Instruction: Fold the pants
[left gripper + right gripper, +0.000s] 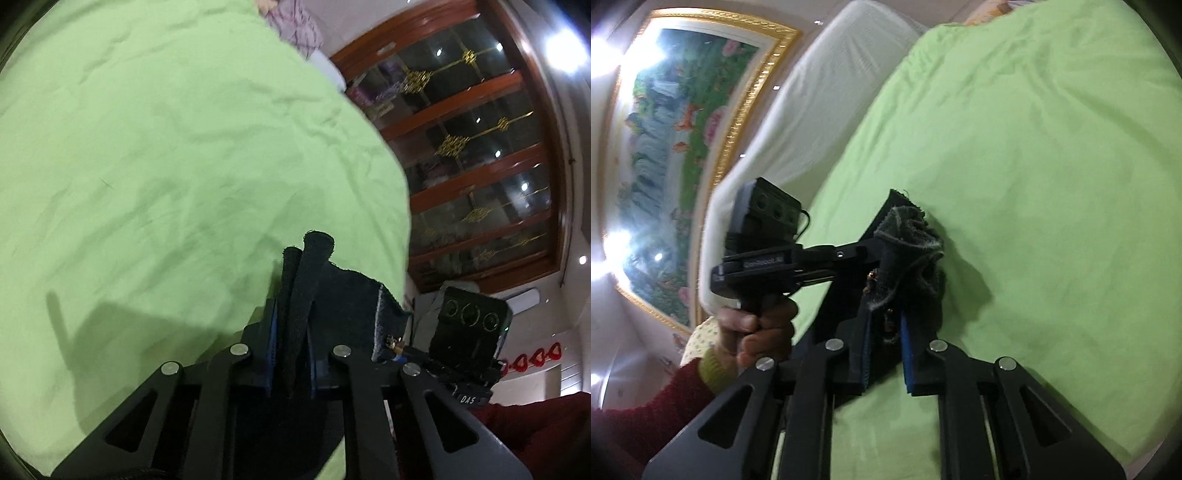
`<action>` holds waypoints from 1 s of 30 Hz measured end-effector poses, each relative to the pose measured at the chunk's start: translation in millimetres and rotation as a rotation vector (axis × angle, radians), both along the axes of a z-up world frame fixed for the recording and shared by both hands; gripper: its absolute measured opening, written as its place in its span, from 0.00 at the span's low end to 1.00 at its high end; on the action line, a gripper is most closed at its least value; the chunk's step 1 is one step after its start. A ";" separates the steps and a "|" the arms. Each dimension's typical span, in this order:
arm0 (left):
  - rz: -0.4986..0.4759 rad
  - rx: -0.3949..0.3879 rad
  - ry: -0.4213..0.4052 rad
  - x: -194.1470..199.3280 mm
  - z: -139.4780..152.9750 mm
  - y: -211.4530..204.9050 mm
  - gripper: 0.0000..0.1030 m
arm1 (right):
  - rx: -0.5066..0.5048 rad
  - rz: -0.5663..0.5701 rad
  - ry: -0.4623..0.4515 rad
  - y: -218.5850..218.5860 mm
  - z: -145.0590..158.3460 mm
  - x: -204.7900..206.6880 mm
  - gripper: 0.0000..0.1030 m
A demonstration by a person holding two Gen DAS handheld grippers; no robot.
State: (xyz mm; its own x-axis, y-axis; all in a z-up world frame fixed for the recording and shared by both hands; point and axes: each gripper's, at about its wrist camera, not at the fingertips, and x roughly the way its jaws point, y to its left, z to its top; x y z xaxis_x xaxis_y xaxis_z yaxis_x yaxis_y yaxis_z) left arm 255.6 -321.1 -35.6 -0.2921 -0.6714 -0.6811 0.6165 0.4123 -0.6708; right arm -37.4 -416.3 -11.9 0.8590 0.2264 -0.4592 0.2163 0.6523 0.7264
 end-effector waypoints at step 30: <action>0.491 -0.211 -0.051 -53.5 42.6 267.8 0.09 | -0.072 0.730 0.038 185.5 5.2 126.1 0.14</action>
